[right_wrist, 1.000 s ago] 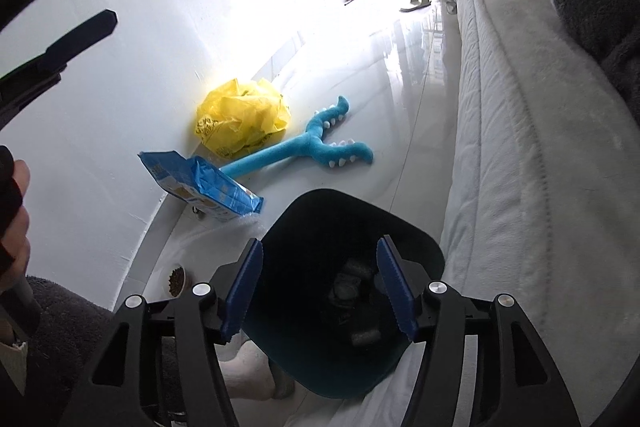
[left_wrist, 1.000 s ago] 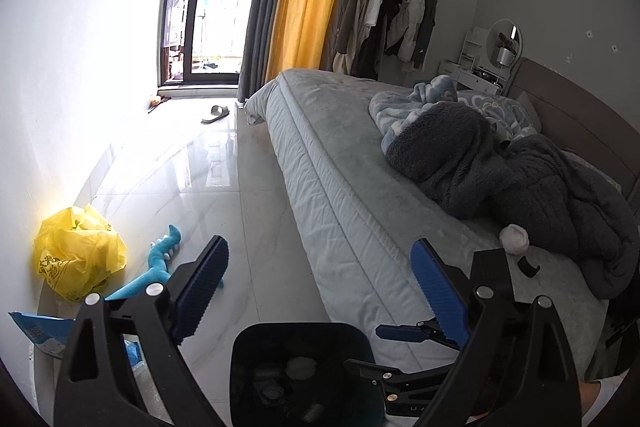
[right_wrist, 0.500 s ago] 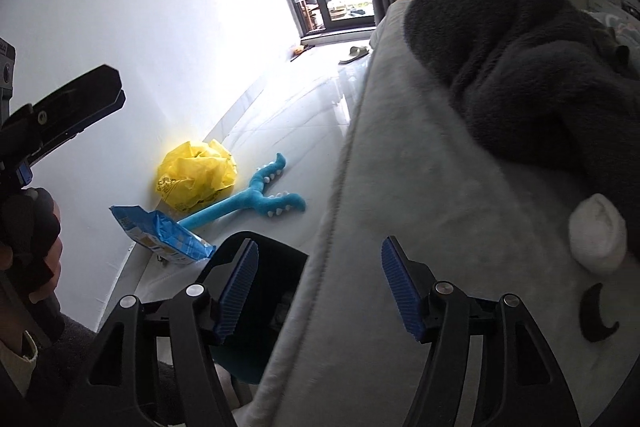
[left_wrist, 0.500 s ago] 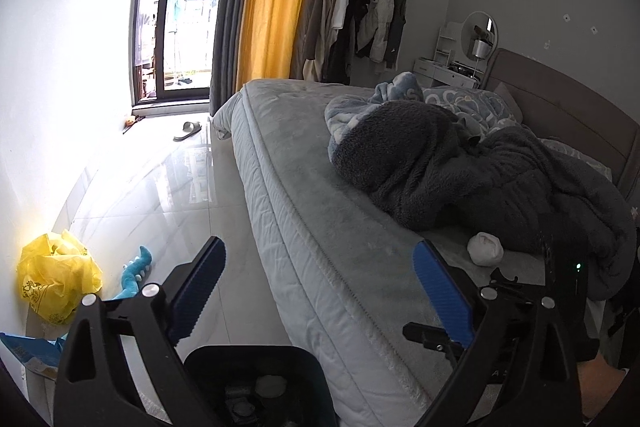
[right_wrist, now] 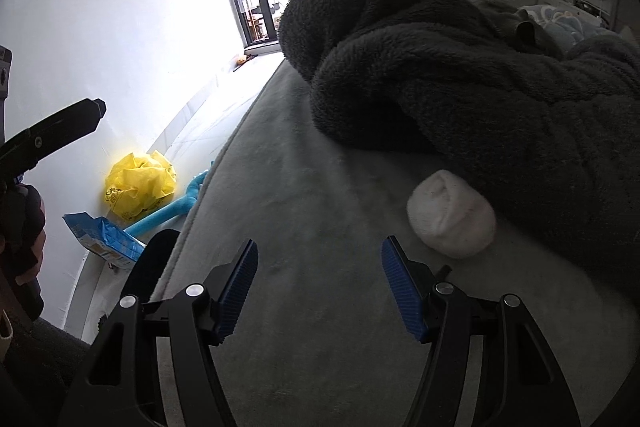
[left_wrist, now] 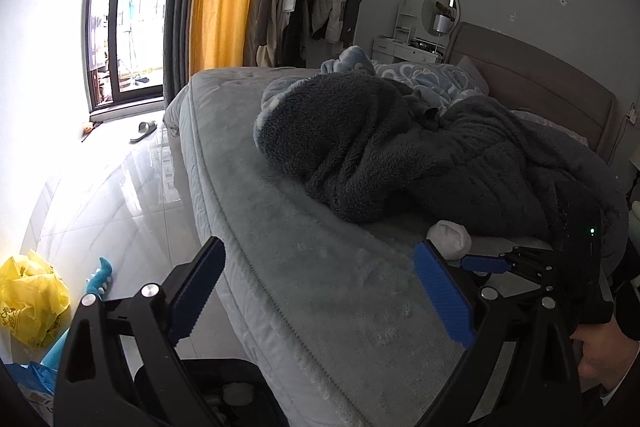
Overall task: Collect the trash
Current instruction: 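Move both tools back toward the remaining items on the bed, then grasp the white tissue ball with left gripper while right grasps the black curved piece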
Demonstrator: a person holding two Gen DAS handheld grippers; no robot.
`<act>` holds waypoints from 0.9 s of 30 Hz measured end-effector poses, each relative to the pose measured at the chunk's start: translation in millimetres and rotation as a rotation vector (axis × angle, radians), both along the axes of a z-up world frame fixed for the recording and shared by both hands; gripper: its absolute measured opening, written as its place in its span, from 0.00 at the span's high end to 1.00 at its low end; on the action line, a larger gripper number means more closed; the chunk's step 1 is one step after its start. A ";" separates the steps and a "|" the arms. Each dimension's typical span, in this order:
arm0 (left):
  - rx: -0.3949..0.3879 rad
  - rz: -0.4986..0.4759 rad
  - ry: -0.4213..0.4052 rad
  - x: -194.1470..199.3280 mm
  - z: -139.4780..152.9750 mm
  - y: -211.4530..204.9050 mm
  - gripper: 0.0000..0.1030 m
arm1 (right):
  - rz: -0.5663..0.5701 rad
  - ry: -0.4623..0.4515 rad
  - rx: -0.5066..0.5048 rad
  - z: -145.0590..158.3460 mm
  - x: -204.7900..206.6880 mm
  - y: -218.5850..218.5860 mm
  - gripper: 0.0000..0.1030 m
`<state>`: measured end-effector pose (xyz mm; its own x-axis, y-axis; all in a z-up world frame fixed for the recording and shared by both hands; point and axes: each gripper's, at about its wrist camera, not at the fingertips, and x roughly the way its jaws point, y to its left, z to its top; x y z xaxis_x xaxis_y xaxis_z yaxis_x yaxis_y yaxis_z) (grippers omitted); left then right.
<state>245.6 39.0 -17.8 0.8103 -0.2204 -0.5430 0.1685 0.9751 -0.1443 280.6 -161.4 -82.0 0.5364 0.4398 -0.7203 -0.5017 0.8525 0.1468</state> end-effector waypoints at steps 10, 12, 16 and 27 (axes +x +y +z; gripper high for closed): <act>-0.001 -0.051 0.035 29.7 -11.6 -27.4 0.06 | -0.054 0.015 -0.056 -14.8 7.5 -25.0 0.37; 0.003 -0.068 0.041 34.2 -14.8 -33.0 0.06 | -0.063 0.020 -0.075 -17.4 10.4 -28.0 0.37; -0.012 -0.101 0.059 43.9 -22.1 -44.4 0.06 | -0.070 0.048 -0.084 -22.5 14.8 -35.7 0.43; -0.065 -0.135 0.087 70.3 -32.1 -76.7 0.06 | -0.045 0.086 -0.141 -35.9 13.9 -48.9 0.83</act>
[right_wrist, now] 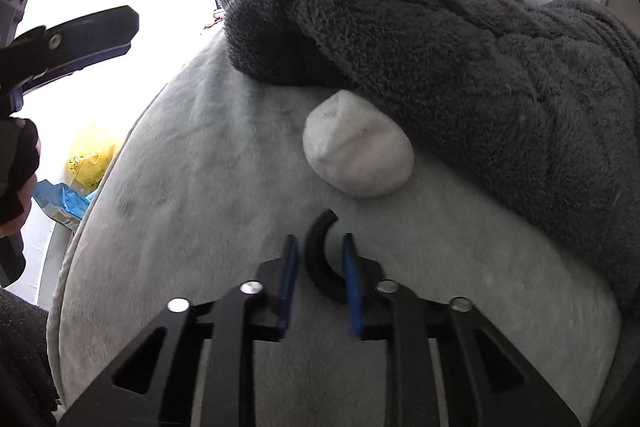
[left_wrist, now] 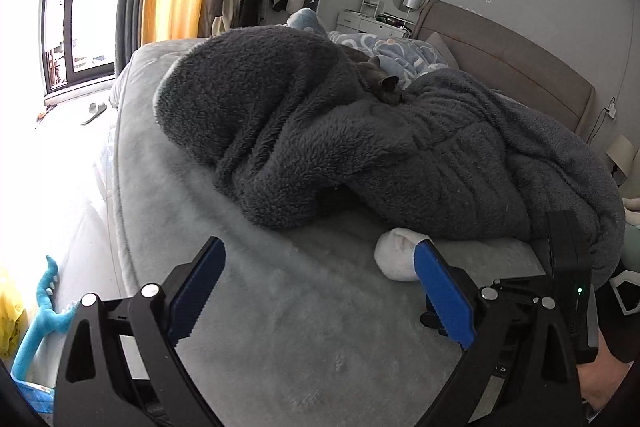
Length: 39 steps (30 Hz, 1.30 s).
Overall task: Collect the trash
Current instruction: 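Grasp the white tissue ball with left gripper while right grasps the black curved piece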
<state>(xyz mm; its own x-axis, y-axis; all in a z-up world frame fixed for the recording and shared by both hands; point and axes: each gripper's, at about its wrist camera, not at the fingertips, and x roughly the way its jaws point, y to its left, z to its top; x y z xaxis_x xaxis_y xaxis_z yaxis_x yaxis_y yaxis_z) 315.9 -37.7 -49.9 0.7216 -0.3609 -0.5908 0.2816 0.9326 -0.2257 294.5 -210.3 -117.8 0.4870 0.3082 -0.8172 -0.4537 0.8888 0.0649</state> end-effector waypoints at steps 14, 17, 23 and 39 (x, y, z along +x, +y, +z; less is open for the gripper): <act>0.021 -0.080 0.023 14.9 -18.7 -67.1 0.06 | -0.032 -0.030 0.139 22.3 -12.6 -52.7 0.92; 0.046 -0.105 0.028 15.7 -25.0 -83.1 0.06 | -0.059 -0.034 0.173 27.5 -14.5 -70.6 0.92; 0.054 -0.122 0.072 23.9 -39.7 -106.0 0.06 | -0.103 -0.030 0.222 28.8 -22.1 -100.4 0.92; 0.083 -0.056 0.206 52.9 -79.0 -134.3 0.29 | -0.158 -0.031 0.233 32.7 -35.9 -144.1 0.92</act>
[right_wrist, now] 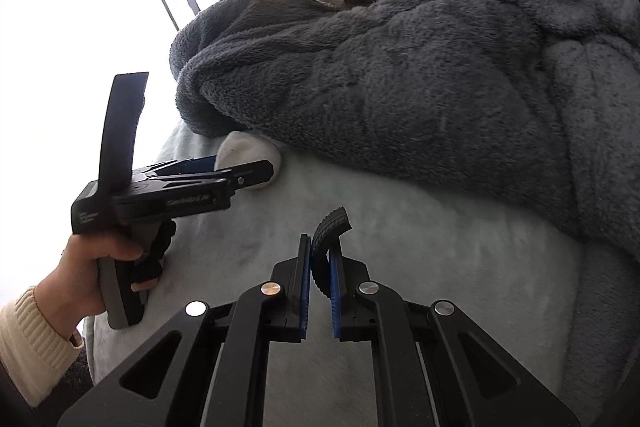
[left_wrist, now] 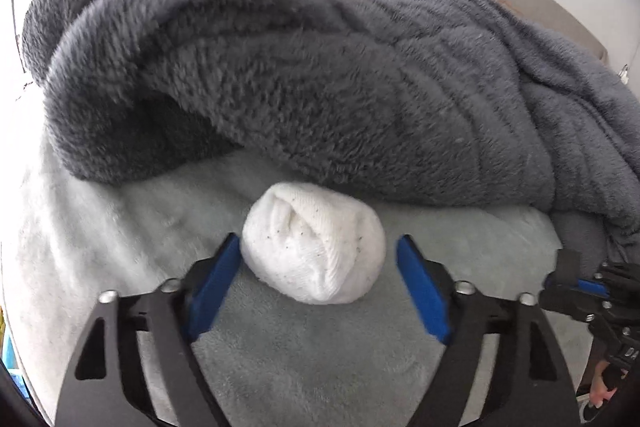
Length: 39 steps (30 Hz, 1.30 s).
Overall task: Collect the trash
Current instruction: 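Grasp the white tissue ball with left gripper while right grasps the black curved piece, then carry the tissue ball and black piece in both grippers over the bin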
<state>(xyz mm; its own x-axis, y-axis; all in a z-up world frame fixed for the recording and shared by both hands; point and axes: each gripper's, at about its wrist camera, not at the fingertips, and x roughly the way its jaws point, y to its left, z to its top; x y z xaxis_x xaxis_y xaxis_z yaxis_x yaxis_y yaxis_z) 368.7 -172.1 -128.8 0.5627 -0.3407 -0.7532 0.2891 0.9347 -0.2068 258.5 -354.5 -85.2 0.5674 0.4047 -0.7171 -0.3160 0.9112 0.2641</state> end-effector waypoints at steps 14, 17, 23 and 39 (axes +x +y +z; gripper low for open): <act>0.013 -0.063 -0.069 -46.2 18.1 3.2 0.48 | -0.010 -0.039 0.016 14.9 -23.7 4.4 0.92; 0.015 -0.086 -0.091 -67.8 27.1 7.7 0.48 | -0.008 -0.042 0.018 16.8 -33.9 14.0 0.92; 0.015 -0.096 -0.123 -112.2 45.4 28.2 0.48 | -0.037 -0.047 0.048 19.8 -60.7 26.7 0.92; 0.081 0.035 -0.098 -194.1 27.4 133.9 0.48 | 0.003 -0.054 0.115 17.9 -108.4 105.0 0.92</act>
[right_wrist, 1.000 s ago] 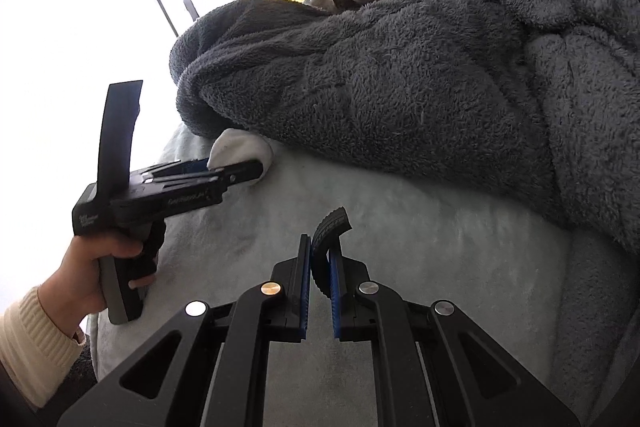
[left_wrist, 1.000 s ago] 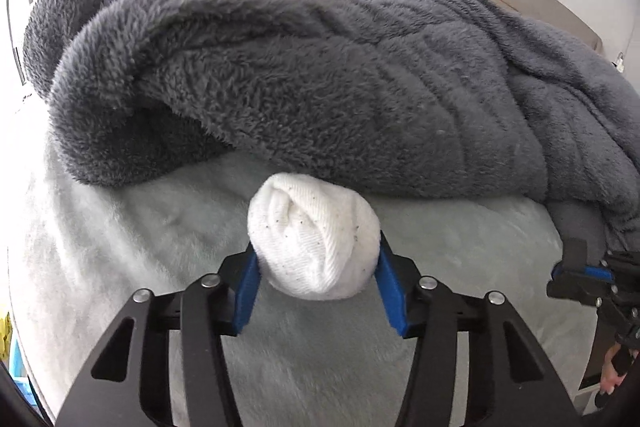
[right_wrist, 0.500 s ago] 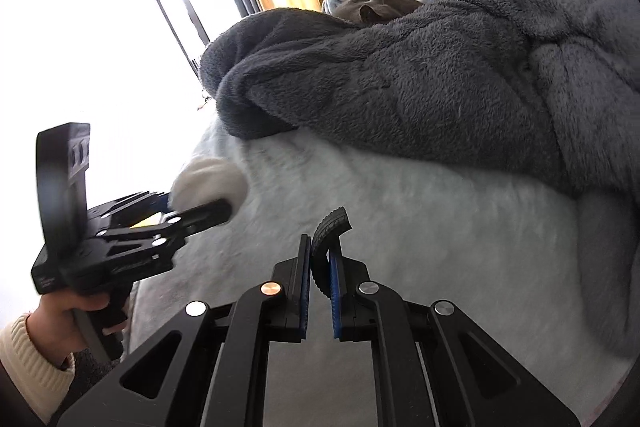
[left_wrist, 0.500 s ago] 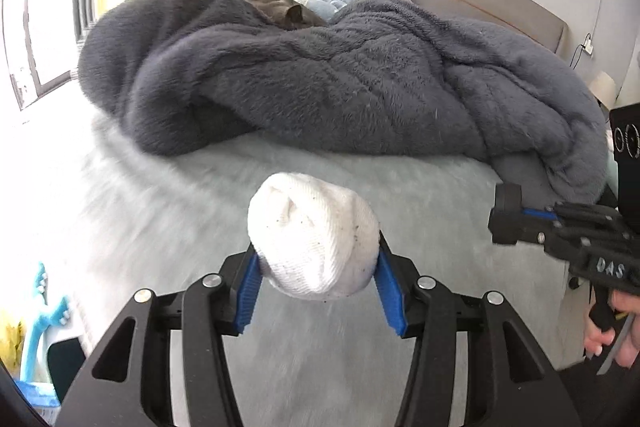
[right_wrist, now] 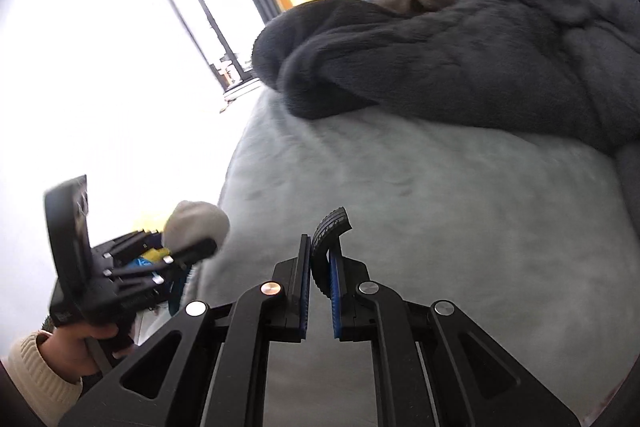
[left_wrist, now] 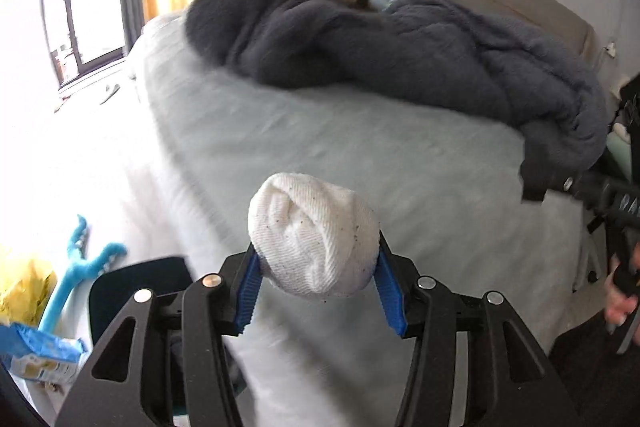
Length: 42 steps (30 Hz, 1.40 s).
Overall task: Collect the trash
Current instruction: 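Carry the tissue ball and black piece in both grippers over the bin, then open both grippers to drop the tissue ball and black piece into the bin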
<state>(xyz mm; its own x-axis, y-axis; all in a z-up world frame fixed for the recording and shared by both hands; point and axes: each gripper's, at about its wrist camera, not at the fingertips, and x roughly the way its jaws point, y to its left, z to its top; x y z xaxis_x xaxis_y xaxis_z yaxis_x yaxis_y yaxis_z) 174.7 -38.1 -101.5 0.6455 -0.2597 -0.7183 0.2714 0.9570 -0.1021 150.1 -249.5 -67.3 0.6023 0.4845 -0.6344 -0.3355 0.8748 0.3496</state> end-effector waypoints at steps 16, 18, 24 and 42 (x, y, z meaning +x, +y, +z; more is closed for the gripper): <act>-0.025 0.219 0.104 -1.2 -35.8 118.6 0.47 | 0.217 -0.010 -0.032 -3.3 14.4 142.8 0.92; -0.031 0.245 0.126 -0.2 -43.3 130.5 0.47 | 0.239 -0.007 -0.035 -4.1 15.8 156.3 0.92; 0.015 0.291 0.227 4.7 -67.8 154.6 0.47 | 0.308 0.010 -0.046 -11.5 22.0 196.1 0.92; -0.082 0.378 0.357 -19.1 -86.9 233.6 0.21 | 0.430 0.123 -0.072 -50.9 40.5 296.1 0.92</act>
<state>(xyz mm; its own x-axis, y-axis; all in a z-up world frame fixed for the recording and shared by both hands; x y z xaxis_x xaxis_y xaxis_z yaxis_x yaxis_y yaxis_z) 155.6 195.5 -188.4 0.4236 -0.1207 -0.8978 -0.1569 0.9663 -0.2040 190.6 46.6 -118.2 0.2743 0.6260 -0.7300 -0.6336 0.6887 0.3526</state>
